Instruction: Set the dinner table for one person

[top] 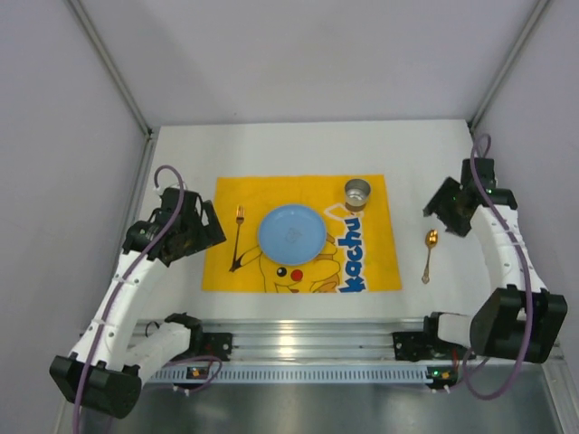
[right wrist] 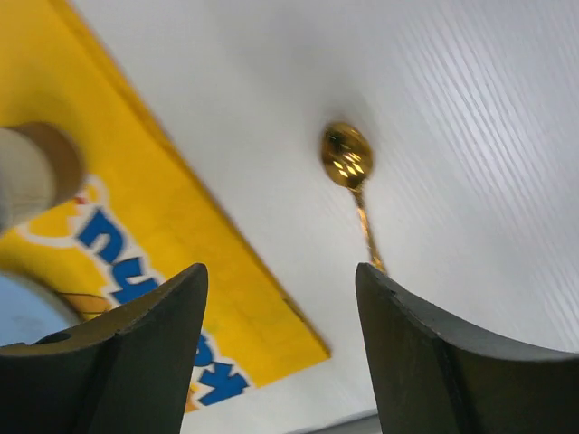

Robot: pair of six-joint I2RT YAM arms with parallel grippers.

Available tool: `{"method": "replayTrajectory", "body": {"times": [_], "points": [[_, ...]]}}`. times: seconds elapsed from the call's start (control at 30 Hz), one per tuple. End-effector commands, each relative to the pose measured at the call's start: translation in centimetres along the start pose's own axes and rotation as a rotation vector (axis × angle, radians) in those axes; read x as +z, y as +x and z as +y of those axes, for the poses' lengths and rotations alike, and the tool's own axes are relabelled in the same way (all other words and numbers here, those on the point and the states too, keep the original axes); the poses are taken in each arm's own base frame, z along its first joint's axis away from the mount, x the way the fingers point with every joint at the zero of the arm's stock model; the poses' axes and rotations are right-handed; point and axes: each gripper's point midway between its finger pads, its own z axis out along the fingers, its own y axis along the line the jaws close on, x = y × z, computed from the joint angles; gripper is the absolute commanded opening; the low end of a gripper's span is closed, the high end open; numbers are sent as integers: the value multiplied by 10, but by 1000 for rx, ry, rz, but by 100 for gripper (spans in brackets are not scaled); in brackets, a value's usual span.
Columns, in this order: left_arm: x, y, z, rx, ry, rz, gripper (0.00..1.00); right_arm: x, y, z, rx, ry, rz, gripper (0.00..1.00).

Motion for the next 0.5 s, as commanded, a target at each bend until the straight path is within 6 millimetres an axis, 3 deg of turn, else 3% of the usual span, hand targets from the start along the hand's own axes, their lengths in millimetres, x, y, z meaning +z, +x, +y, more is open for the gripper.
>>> {"method": "replayTrajectory", "body": {"times": [0.0,0.07,0.17,0.47], "points": [[6,-14,-21,5,86,-39,97,26,60,-60,34,116,241,66],[9,-15,-24,5,91,-34,97,37,82,-74,73,133,307,65],[9,-15,-25,6,93,-33,96,49,92,-83,108,150,346,63],[3,-12,-15,1,64,-44,97,74,80,-83,123,177,366,54]]}}
